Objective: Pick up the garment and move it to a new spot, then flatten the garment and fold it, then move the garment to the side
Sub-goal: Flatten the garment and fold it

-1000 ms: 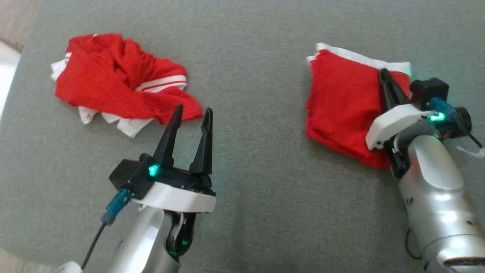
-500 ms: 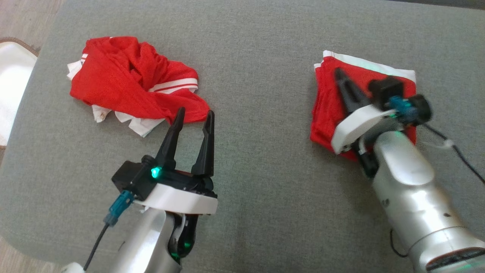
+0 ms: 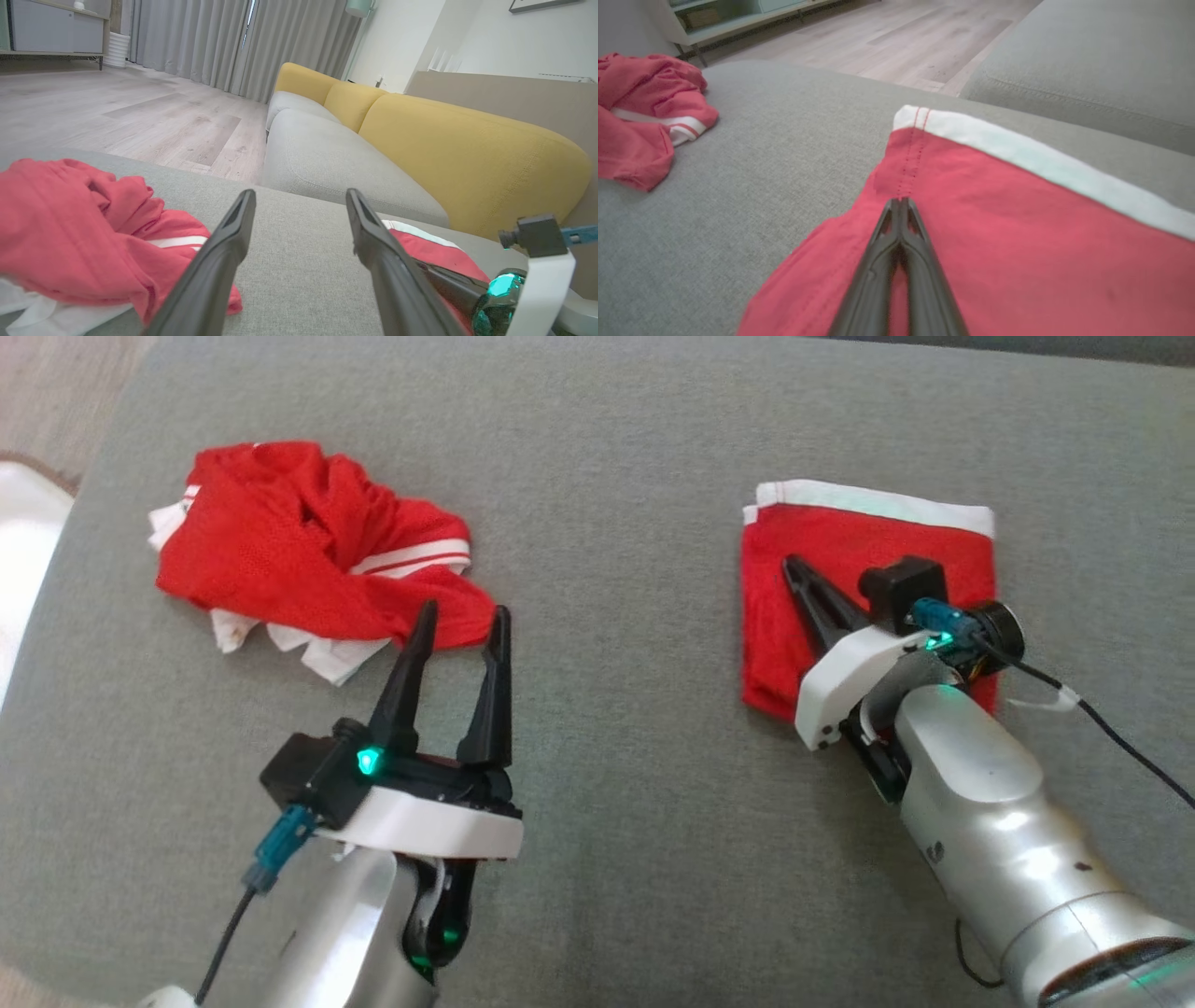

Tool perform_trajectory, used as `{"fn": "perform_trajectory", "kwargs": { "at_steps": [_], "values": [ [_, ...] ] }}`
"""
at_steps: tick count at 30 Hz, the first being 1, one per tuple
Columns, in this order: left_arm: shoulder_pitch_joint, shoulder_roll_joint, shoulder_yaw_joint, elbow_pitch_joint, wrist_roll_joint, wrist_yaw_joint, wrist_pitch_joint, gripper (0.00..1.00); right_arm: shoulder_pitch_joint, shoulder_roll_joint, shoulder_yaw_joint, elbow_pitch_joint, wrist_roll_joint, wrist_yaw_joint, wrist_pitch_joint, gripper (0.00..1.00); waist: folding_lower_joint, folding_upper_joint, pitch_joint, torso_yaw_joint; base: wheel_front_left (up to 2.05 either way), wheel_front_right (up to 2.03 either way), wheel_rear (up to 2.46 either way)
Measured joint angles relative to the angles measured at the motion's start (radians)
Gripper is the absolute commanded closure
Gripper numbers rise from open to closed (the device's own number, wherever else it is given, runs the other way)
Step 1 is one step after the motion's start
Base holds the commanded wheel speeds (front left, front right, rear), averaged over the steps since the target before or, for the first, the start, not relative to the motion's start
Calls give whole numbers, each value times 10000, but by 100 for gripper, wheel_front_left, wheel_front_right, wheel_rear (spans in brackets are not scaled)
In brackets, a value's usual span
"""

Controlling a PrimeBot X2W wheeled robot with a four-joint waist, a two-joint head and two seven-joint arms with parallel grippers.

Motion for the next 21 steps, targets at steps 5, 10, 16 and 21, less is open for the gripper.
{"fn": "perform_trajectory", "kwargs": {
  "at_steps": [5, 10, 16, 21],
  "values": [
    [61, 0, 268, -4, 63, -6, 0, 0, 58, -12, -840, -928, -100, 0, -115, 100, 0, 0, -275, -467, 0, 0, 0],
    [263, 2, 395, -12, 382, -19, 0, 0, 660, -81, -1802, -2623, -709, 0, -140, 100, -1, 0, -542, -942, 0, 0, 0],
    [466, 4, 696, -8, 472, -88, 0, 0, 2920, -75, -3392, -4577, -1406, 0, -140, 100, 0, 0, -994, -1622, 0, 0, 0],
    [732, 6, 945, 29, 639, -92, 0, 0, 4514, 17, -4199, -5869, -1615, 0, -140, 89, -1, 0, -1347, -2105, 0, 0, 0]
  ]
}}
